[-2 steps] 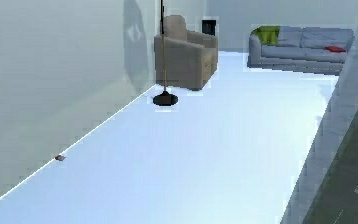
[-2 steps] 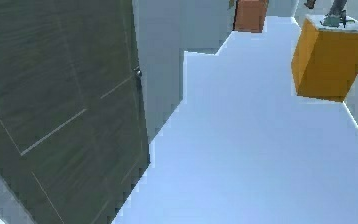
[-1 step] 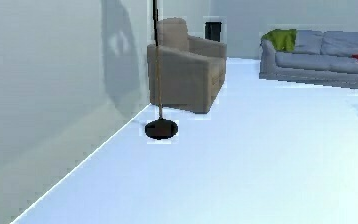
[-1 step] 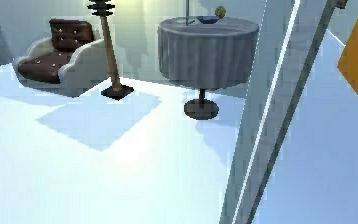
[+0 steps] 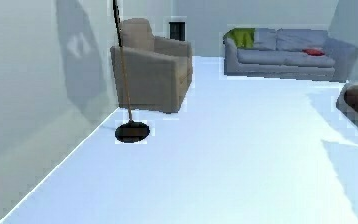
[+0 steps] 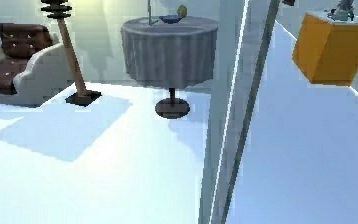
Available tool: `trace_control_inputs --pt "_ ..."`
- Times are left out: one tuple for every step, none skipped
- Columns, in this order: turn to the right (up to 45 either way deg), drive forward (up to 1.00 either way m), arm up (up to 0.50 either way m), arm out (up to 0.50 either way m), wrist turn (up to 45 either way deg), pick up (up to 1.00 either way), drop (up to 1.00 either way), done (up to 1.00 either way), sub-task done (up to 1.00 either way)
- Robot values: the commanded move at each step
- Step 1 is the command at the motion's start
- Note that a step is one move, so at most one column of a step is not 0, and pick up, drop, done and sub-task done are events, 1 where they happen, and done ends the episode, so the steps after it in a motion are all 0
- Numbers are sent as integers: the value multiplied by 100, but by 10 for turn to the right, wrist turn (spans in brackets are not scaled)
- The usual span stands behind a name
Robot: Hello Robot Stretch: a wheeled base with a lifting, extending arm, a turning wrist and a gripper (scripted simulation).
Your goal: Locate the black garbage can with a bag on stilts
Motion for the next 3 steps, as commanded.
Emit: trace_control_inputs --pt "0 15 0 0 0 0 0 0 0" --pt "90 0 0 0 0 0 0 0 0" --pt "0 100 0 0 0 0 0 0 0"
